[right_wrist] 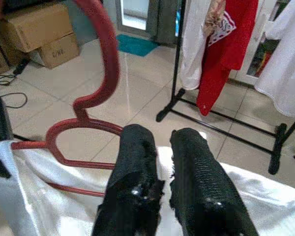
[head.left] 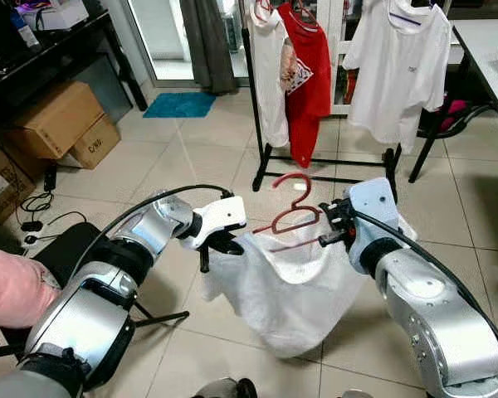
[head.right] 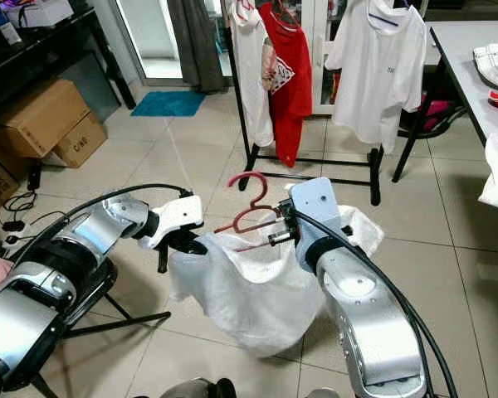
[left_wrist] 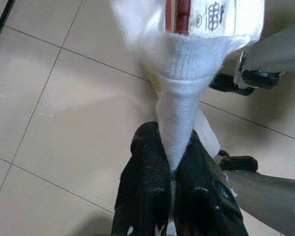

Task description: Hang hanger

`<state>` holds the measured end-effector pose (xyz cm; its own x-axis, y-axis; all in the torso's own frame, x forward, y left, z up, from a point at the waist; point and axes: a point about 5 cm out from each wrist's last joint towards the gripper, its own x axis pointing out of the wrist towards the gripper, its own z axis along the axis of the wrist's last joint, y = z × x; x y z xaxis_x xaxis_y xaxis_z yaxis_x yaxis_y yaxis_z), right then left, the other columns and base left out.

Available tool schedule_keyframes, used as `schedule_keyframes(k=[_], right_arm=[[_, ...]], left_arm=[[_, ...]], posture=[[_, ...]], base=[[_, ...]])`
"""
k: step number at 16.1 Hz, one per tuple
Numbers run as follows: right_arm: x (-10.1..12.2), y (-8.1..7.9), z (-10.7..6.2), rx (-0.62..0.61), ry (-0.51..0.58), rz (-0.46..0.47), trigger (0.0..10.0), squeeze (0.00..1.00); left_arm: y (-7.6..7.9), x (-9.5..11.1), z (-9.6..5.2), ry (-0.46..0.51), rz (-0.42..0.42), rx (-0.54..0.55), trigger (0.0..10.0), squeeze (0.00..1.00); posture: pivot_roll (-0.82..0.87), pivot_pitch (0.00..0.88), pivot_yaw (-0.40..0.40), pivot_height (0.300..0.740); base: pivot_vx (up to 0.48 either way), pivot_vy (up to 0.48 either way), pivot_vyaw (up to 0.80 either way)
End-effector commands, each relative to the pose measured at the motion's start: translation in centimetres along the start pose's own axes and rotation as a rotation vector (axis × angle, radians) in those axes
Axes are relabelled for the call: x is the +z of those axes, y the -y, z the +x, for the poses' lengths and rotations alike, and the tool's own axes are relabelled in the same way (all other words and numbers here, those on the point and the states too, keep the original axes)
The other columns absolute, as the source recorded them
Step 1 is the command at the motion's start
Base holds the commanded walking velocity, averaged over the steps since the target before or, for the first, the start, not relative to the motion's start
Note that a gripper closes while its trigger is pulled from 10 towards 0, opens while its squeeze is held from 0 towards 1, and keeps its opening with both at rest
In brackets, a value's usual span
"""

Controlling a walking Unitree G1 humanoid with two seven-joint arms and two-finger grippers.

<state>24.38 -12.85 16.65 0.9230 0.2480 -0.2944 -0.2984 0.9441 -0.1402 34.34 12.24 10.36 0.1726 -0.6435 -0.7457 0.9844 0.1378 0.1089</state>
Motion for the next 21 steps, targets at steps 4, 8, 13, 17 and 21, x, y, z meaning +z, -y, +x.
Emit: schedule_keyframes(k=[4,8,13,17,21], right_arm=[[0.9,-0.2,-1.0,0.126,0.063,-0.043,10.0,1.0],[4.0,3.3,-2.6,0.236,0.233,-0.181,10.0,0.68],[3.6,3.2,-3.8,0.576,0.143,-0.382,10.0,0.0],[2.3,2.0,-3.7,0.768,0.053,-0.399,10.0,0.0],[1.3,0.9,-2.1,0.782,0.039,-0.363,4.9,0.0]], left_arm=[[-0.9,0.2,-2.0,0.078,0.051,0.031,0.0,0.0],[-0.4,-1.1,-3.4,0.071,0.145,-0.034,0.0,0.0],[0.2,-1.7,-4.7,0.073,0.198,-0.149,0.0,0.0],[0.2,-1.4,-5.4,0.07,0.267,-0.18,0.0,0.0],[0.4,-0.8,-5.3,0.062,0.312,-0.213,0.0,0.0]], posture=[[-0.13,0.025,0.201,0.74],[-0.13,0.013,0.197,0.74],[-0.12,0.0,0.174,0.74],[-0.11,0.0,0.165,0.74],[-0.12,0.0,0.169,0.74]], base=[[0.0,0.0,0.0],[0.0,0.0,0.0],[0.0,0.0,0.0],[0.0,0.0,0.0],[0.0,0.0,0.0]])
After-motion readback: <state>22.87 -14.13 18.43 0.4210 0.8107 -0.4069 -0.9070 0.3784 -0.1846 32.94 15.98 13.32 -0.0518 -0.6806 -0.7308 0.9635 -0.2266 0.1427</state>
